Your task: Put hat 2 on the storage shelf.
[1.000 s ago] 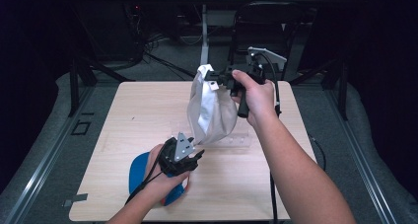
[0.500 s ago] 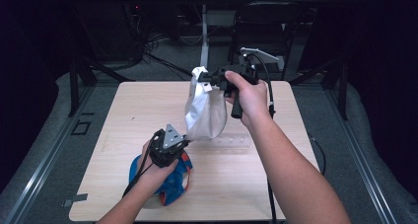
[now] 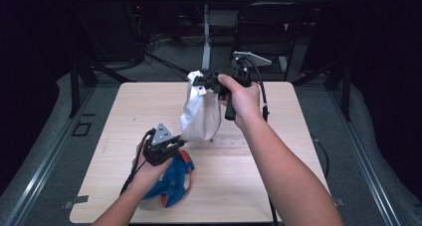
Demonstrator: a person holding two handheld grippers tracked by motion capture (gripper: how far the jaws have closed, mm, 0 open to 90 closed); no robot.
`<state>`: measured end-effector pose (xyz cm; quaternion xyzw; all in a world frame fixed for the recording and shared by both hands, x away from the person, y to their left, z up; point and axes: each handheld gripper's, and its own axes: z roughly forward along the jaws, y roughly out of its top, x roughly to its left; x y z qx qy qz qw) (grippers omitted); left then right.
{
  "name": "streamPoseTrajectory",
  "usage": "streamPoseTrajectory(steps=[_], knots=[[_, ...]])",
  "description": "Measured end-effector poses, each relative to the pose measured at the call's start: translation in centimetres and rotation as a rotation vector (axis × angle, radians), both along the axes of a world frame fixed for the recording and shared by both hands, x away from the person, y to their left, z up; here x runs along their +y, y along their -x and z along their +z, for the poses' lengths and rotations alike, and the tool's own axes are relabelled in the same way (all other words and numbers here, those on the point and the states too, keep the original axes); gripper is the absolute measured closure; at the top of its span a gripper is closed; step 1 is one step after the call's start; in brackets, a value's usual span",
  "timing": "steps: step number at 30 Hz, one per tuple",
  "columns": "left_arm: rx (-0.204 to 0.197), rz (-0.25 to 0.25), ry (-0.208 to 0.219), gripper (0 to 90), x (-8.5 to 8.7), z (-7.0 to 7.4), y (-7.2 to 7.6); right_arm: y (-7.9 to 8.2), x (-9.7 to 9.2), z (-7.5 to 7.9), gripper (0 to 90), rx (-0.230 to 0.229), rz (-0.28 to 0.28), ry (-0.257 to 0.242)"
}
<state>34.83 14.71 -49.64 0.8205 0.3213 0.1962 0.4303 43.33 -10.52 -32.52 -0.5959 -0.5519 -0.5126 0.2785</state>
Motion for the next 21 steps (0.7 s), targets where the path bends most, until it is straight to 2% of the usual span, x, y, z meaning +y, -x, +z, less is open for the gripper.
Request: streamPoseTrajectory(steps=[12,21], knots=[[0.015,-0.017,0.048,79.0,0.1,-0.5,-1.0,-0.3,-0.5,-0.4,81.3,0.002,-0.009,0.001],[0.015,-0.045,0.059,78.6,0.1,-0.6,-1.2,-0.3,-1.1,-0.5,81.3,-0.001,-0.014,0.005]])
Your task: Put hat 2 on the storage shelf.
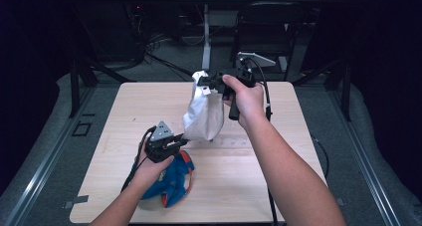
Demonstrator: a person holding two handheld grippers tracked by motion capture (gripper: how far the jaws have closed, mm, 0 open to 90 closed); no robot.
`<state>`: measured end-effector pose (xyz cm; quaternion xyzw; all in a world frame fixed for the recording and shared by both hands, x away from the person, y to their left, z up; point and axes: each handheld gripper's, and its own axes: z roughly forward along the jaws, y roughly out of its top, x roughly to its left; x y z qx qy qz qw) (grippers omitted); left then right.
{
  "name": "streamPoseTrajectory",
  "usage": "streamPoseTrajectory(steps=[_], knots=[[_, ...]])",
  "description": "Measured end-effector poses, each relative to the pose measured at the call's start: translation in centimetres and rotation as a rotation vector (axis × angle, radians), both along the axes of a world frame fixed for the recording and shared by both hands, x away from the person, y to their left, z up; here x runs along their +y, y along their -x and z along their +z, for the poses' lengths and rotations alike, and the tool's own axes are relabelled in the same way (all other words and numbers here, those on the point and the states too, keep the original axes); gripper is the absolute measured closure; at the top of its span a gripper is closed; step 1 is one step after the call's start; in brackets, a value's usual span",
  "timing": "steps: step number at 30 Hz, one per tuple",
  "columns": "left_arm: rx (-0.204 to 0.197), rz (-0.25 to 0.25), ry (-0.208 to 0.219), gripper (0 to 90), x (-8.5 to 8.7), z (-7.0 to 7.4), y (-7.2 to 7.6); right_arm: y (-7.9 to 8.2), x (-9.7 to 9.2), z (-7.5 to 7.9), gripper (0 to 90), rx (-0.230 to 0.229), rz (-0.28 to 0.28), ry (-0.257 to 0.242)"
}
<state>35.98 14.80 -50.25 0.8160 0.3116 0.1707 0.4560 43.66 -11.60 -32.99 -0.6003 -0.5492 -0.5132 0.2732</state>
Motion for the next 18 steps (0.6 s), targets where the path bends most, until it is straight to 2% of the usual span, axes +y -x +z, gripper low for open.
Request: streamPoseTrajectory(steps=[8,13,18], knots=[[0.010,0.021,0.010,78.4,0.5,-0.1,-0.3,0.0,0.0,-0.4,81.2,0.011,-0.001,-0.003],[0.010,0.042,0.033,78.5,1.3,-0.3,-0.3,-0.2,0.3,-0.7,81.2,0.012,0.002,-0.004],[0.029,0.039,0.050,78.6,1.4,-0.3,-0.3,-0.3,0.9,-0.6,81.2,0.012,0.001,-0.010]])
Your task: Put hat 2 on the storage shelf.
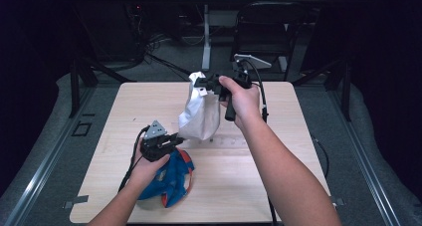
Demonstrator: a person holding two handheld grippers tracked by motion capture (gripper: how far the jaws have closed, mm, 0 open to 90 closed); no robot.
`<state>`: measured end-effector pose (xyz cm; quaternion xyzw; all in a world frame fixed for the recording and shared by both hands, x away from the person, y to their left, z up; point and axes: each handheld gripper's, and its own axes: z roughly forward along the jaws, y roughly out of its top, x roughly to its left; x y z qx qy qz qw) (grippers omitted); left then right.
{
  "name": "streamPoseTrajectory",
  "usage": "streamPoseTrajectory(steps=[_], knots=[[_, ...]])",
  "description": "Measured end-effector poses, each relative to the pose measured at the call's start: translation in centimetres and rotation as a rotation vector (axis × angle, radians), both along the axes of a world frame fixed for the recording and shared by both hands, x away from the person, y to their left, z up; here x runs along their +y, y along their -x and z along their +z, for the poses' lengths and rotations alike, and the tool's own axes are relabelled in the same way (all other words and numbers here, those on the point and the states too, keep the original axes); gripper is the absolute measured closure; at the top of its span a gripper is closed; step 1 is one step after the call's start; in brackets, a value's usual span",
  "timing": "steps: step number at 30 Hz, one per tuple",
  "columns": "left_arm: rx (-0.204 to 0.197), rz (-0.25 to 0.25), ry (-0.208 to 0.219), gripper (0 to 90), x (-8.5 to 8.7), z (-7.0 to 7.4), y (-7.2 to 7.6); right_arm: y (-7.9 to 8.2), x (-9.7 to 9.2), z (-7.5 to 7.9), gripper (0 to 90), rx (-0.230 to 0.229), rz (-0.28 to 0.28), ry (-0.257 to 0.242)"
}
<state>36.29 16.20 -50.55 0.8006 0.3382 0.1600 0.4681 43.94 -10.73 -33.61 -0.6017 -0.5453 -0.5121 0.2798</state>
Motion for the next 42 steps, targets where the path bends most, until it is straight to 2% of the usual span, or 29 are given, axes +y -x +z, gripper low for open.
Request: streamPoseTrajectory(steps=[3,8,10,12,15,16,18,19,26,31,35,38,40,42], knots=[[-0.002,-0.016,0.019,78.6,-0.4,-0.2,0.0,0.0,0.1,0.4,81.1,-0.008,0.007,0.009],[0.020,-0.033,0.056,78.5,-0.9,-0.4,-0.1,0.1,-0.1,0.6,81.1,-0.010,0.002,0.019],[0.033,-0.043,0.048,78.4,-1.0,-0.3,-0.1,0.1,-0.2,0.6,81.1,-0.012,0.005,0.026],[0.019,-0.035,0.025,78.4,-1.3,-0.5,0.1,0.1,-0.2,0.6,81.1,-0.013,0.003,0.025],[0.012,-0.020,0.023,78.5,-1.3,-0.7,0.2,0.1,-0.2,0.4,81.0,-0.008,0.011,0.029],[0.005,-0.020,0.034,78.5,-1.2,-0.9,0.2,0.1,-0.1,0.3,81.0,-0.007,0.012,0.023],[0.008,-0.001,0.014,78.5,-1.0,-1.0,0.3,0.1,0.0,0.1,81.0,-0.004,0.018,0.021],[0.003,0.004,0.022,78.8,-1.0,-1.1,0.4,0.1,0.1,0.0,81.0,-0.007,0.021,0.027],[0.013,0.049,0.012,80.2,-0.7,-2.0,0.9,0.0,1.0,-0.6,80.8,0.006,0.039,0.037],[0.020,0.085,0.012,81.1,-0.7,-2.3,1.1,0.1,1.3,-1.1,80.7,-0.004,0.048,0.078],[0.044,0.118,0.013,82.2,-0.7,-2.6,1.3,0.0,1.1,-1.6,80.7,-0.006,0.047,0.114],[0.062,0.133,0.010,82.2,-0.7,-2.9,1.3,-0.1,1.0,-2.3,80.8,0.002,0.046,0.113],[0.090,0.139,-0.006,82.3,-0.8,-3.1,1.2,-0.1,1.0,-2.6,80.7,0.012,0.046,0.130],[0.093,0.134,-0.018,82.3,-0.9,-3.3,1.1,-0.1,1.1,-3.0,80.8,0.016,0.046,0.138]])
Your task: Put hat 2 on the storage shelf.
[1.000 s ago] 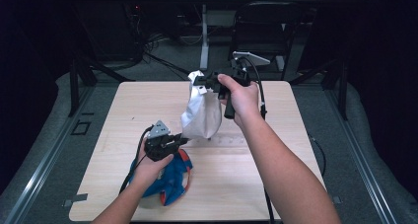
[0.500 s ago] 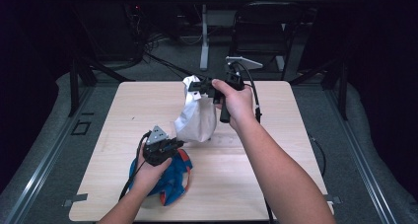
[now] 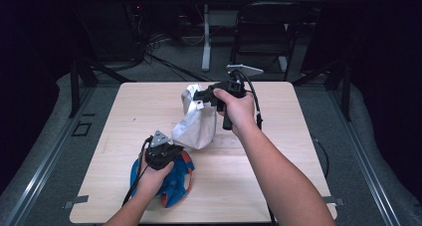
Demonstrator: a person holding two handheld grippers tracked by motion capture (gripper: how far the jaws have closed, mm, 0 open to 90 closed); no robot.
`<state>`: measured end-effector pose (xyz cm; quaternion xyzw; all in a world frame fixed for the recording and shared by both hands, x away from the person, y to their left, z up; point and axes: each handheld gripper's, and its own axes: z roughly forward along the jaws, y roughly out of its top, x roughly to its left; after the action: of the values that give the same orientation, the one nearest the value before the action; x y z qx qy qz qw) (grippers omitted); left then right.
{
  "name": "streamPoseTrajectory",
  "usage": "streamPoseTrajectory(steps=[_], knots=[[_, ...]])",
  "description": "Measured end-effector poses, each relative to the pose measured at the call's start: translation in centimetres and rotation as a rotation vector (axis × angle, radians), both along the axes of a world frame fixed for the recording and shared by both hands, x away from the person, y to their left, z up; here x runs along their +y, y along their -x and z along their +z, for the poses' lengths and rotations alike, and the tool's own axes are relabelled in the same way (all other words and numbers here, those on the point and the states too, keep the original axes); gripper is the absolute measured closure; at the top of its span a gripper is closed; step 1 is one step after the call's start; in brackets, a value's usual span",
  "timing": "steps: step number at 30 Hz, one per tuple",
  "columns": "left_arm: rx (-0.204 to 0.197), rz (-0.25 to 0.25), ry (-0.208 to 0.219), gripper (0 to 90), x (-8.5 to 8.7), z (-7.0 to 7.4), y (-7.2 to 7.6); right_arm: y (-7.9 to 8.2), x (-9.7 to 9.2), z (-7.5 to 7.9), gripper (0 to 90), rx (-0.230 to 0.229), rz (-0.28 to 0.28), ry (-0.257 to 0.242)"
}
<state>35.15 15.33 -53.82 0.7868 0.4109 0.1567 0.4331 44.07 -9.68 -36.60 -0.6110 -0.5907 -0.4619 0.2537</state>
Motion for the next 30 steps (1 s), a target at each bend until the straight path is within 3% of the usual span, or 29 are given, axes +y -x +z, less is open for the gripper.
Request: streamPoseTrajectory(steps=[7,9,14,18,20,23,27,30], knots=[[0.019,-0.001,-0.010,82.5,-0.1,-0.1,-0.3,-0.2,-0.2,-0.9,80.7,-0.005,-0.017,0.024],[0.027,0.002,-0.001,82.2,-0.1,-0.1,-0.3,-0.3,-0.5,-1.0,80.6,-0.021,-0.017,0.056],[0.031,-0.004,0.035,73.9,0.1,0.1,0.0,-0.5,-1.5,-1.5,80.1,-0.011,-0.050,0.056],[-0.005,-0.027,0.045,62.9,0.4,0.5,0.8,-0.6,-2.5,-2.0,79.4,-0.013,-0.069,0.071],[-0.029,-0.035,0.023,59.6,0.7,0.8,1.4,-0.7,-2.8,-2.4,78.9,-0.004,-0.080,0.069],[-0.037,-0.052,0.026,55.4,1.4,1.2,2.2,-0.5,-3.2,-2.6,76.0,0.002,-0.064,0.066],[-0.057,-0.051,0.010,52.5,3.0,1.5,3.4,0.1,-3.4,-2.2,72.3,-0.027,-0.055,0.081],[-0.055,-0.035,0.023,51.5,4.6,1.9,4.0,0.7,-3.8,-1.8,67.5,-0.060,-0.040,0.086]])
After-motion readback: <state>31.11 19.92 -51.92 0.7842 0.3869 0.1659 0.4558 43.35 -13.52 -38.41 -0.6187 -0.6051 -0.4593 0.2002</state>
